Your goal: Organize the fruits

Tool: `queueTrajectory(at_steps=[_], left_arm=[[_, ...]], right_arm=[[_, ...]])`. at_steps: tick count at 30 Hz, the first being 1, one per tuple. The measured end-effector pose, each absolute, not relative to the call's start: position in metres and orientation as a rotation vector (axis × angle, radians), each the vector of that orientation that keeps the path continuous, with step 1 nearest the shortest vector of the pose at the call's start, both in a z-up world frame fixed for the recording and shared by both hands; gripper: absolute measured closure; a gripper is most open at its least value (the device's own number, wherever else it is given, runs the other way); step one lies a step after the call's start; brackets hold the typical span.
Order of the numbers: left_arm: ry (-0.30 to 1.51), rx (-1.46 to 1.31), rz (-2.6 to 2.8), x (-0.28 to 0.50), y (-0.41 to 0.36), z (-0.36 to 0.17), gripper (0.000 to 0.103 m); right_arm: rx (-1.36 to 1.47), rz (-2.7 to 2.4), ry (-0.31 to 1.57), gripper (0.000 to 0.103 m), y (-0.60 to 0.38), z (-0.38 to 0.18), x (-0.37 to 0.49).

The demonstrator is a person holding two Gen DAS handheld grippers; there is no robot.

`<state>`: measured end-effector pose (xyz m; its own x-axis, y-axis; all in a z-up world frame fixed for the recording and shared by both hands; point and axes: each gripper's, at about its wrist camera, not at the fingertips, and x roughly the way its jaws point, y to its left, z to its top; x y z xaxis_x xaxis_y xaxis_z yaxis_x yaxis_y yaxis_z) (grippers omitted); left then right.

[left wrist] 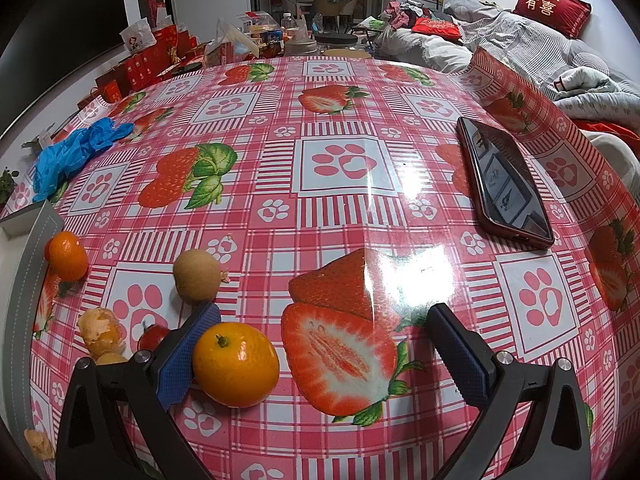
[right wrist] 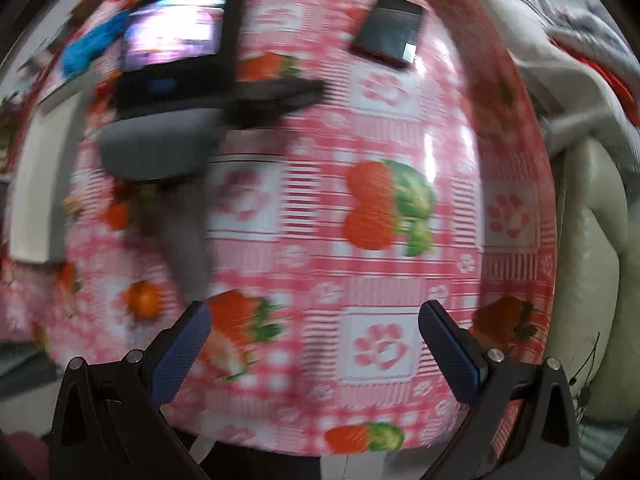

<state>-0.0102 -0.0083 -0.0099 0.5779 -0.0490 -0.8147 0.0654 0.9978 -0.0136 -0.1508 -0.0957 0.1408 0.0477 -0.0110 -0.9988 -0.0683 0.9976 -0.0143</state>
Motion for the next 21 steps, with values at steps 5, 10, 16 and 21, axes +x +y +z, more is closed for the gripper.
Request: queueTrajectory(at_steps=[5,10,16,21], left_arm=[[0.952,0.019,-0.067,-0.01,-0.008,-0.01,0.0],[0.952,0.019,-0.067,-0.01,-0.008,-0.01,0.0],[0.952,0.018,-0.067,-0.01,-0.008,-0.01,0.0],[0.952,0.018,-0.067,-0.01,-0.008,-0.01,0.0]], right_arm=[[-0.122,0.172,1.492,0.0,-0.046,0.177,-0.15],[-0.207,0.244,1.462,0.0,-0.008,0.194,-0.155],[-0.223,0.318,1.442,0.0,0.009,0.199,-0.16],[-0.217,0.343,1.443,0.0,0.011,0.2,-0.16]])
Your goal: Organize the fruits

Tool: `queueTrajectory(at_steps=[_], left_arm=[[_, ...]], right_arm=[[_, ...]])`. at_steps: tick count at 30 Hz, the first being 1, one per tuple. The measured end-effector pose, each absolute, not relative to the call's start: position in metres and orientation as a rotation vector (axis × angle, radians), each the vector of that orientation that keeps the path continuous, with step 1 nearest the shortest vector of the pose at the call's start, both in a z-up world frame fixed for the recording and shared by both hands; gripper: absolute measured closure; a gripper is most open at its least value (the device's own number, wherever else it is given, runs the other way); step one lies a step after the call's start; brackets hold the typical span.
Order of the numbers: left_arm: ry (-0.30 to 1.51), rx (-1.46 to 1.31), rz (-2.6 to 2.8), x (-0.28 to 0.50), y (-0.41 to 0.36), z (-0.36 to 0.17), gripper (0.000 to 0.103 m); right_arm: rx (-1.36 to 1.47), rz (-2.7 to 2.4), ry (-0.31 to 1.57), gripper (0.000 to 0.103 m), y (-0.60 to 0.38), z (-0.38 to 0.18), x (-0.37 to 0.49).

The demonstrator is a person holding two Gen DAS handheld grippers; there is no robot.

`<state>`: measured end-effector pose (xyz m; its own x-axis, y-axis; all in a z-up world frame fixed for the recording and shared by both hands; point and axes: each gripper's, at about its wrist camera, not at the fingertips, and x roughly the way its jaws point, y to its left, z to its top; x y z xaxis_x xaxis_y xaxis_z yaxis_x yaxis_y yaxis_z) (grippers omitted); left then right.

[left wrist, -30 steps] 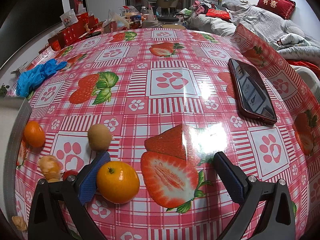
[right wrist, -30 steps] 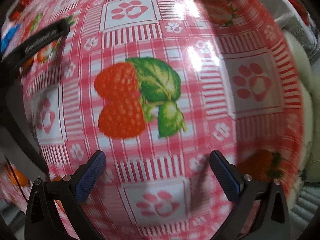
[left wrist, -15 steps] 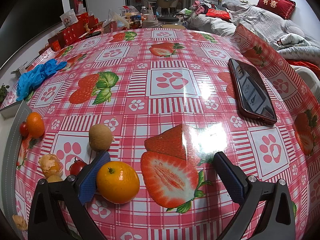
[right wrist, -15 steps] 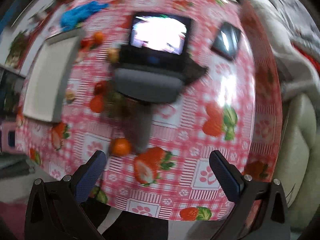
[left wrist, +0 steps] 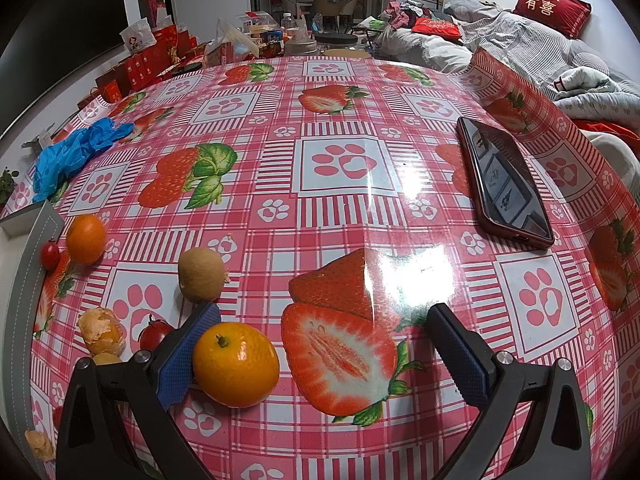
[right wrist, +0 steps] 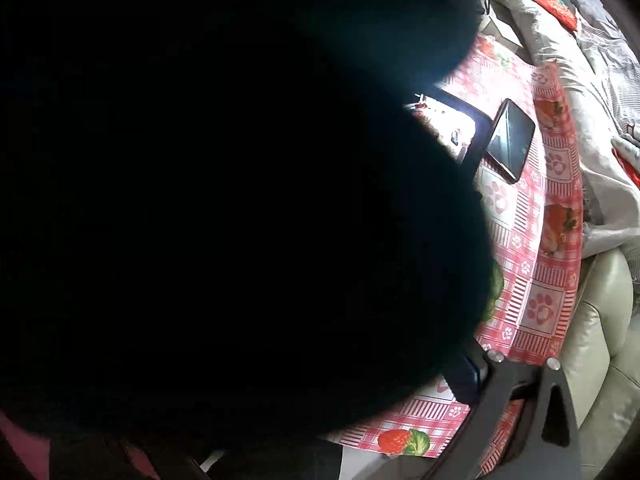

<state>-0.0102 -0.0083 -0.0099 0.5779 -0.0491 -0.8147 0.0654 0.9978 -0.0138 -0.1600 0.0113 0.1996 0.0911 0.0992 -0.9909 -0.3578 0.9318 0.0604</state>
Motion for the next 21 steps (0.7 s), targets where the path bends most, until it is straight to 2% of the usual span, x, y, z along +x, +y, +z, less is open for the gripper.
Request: queueTrajectory(at_steps=[21], left_arm=[[0.952,0.018,-0.067,-0.01,-0.008,-0.01,0.0]], right_arm=[[-0.205,0.375,1.453,0.0,-0.002,0.194,-0.175]])
